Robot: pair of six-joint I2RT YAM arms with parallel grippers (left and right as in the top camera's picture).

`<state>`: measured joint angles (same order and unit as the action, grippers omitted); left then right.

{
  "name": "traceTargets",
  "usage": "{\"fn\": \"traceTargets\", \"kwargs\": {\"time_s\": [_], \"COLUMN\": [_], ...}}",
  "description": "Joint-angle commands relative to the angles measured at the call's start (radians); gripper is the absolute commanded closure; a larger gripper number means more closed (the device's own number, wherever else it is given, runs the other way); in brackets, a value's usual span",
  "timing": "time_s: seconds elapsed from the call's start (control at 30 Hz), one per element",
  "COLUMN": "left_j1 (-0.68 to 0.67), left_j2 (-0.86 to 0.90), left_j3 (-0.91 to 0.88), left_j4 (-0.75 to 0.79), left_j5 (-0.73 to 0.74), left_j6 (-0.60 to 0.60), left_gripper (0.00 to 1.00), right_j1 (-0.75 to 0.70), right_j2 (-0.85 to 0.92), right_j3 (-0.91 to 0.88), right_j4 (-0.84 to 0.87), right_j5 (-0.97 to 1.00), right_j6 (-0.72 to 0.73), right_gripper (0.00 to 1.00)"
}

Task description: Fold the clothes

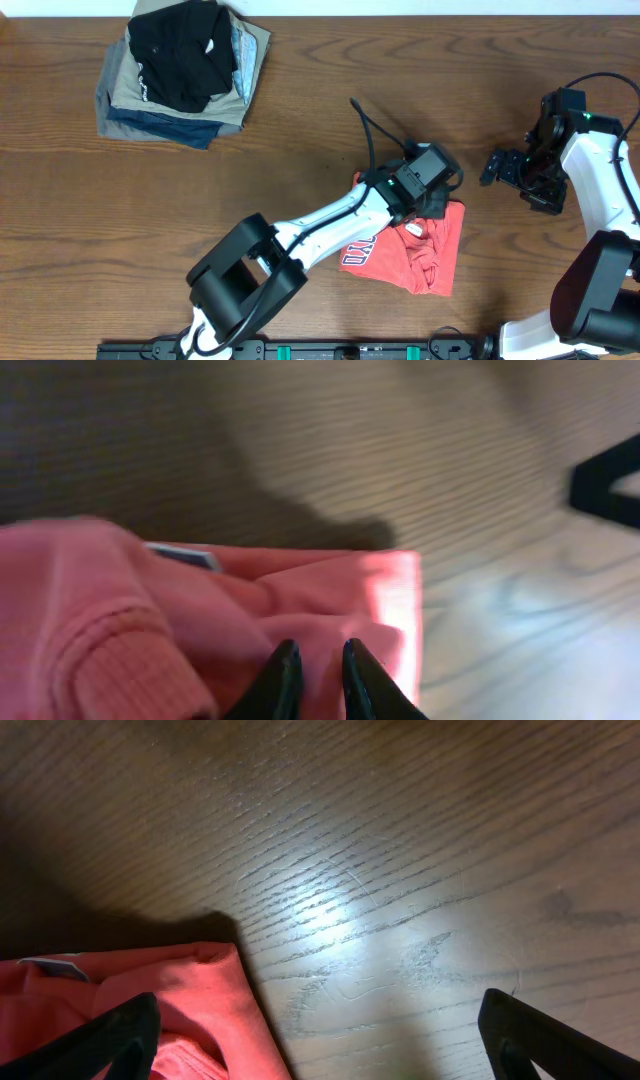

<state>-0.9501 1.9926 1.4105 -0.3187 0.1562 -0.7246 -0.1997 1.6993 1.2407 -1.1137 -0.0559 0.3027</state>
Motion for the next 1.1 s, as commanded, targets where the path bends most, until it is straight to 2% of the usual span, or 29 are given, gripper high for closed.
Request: {"fn": "traceTargets", "kwargs": {"time_s": [0.0, 0.07, 0.13, 0.23, 0.4, 0.57, 0.67, 0.77, 0.87, 1.07], "left_j1": [0.013, 0.018, 0.019, 0.018, 0.018, 0.014, 0.014, 0.014, 0.014, 0.014], "left_j2": [-0.069, -0.125, -0.188, -0.264, -0.336, -0.282, -0.213, -0.144, -0.096, -0.072], "left_j3": [0.019, 0.024, 0.024, 0.024, 0.024, -0.009, -0.015, -0.015, -0.014, -0.014], "left_j4": [-0.013, -0.032, -0.054, -0.113, -0.307, -0.385, -0.370, -0.304, -0.244, -0.203], "left_j5": [-0.024, -0.027, -0.027, -0.027, -0.027, -0.026, -0.002, 0.062, 0.125, 0.139], "left_j6": [0.065, 0.092, 0.136, 0.156, 0.124, -0.035, -0.100, -0.105, -0.105, -0.109], "left_gripper": [0.76, 0.71, 0.59, 0.47, 0.47, 0.47, 0.47, 0.48, 0.54, 0.54], "right_j1": [-0.005, -0.005, -0.005, -0.005, -0.005, -0.005, -0.005, -0.005, -0.005, -0.005], "right_j2": [-0.003, -0.003, -0.003, -0.003, -0.003, -0.003, -0.003, -0.003, -0.003, -0.003], "right_j3": [0.010, 0.010, 0.010, 0.010, 0.010, 0.010, 0.010, 0.010, 0.010, 0.010], "right_j4": [-0.001, -0.001, -0.001, -0.001, -0.001, 0.000, -0.001, -0.001, -0.001, 0.000], "right_j5": [-0.003, -0.003, -0.003, -0.003, -0.003, -0.003, -0.003, -0.003, -0.003, -0.003], "right_j6": [-0.004, -0.004, -0.004, -0.004, -0.004, -0.004, -0.004, -0.004, -0.004, -0.004], "right_gripper": [0.01, 0.01, 0.01, 0.01, 0.01, 0.01, 0.01, 0.01, 0.01, 0.01]}}
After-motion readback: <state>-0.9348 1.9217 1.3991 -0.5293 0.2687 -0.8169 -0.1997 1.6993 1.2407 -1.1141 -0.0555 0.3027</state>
